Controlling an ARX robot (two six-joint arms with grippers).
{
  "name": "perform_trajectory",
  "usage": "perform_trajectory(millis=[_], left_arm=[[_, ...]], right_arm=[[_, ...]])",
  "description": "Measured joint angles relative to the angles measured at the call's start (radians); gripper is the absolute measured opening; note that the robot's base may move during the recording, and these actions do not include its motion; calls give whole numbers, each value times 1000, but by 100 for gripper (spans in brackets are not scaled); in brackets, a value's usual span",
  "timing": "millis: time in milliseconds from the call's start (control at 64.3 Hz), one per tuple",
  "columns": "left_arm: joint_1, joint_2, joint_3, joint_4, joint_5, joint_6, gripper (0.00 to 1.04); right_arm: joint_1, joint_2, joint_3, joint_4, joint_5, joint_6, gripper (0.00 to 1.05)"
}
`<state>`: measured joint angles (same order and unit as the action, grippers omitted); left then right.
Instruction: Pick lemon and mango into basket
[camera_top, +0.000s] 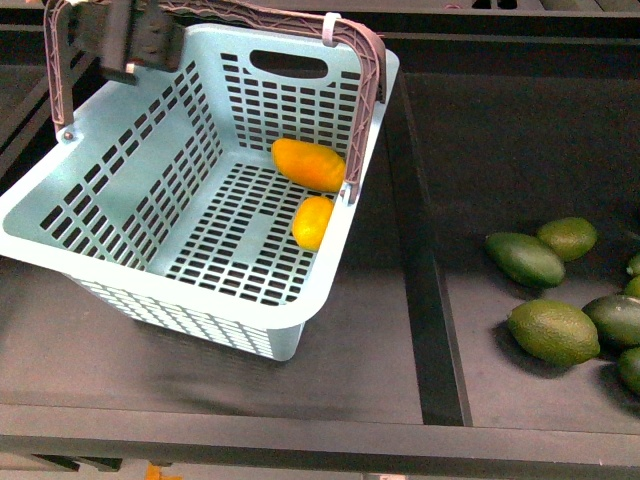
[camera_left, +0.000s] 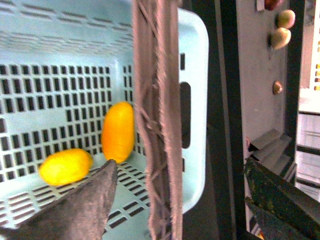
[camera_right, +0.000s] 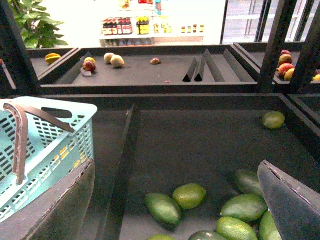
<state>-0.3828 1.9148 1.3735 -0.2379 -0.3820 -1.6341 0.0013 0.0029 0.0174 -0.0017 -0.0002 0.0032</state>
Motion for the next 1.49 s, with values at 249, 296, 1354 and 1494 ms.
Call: perform_trajectory(millis=[249,296,1354,1494], left_arm=[[61,-225,-130,-183,-27,166,96],[80,-291,-293,149,71,413,85],[379,-1091,-1346,1018,382,1623,3],[379,-1222,-1358,908,382,1623,3]], right_arm=[[0,0,0,0,0,0,96],[0,0,0,0,0,0,96],[0,0,0,0,2,0,96],[0,0,0,0,2,0,96]])
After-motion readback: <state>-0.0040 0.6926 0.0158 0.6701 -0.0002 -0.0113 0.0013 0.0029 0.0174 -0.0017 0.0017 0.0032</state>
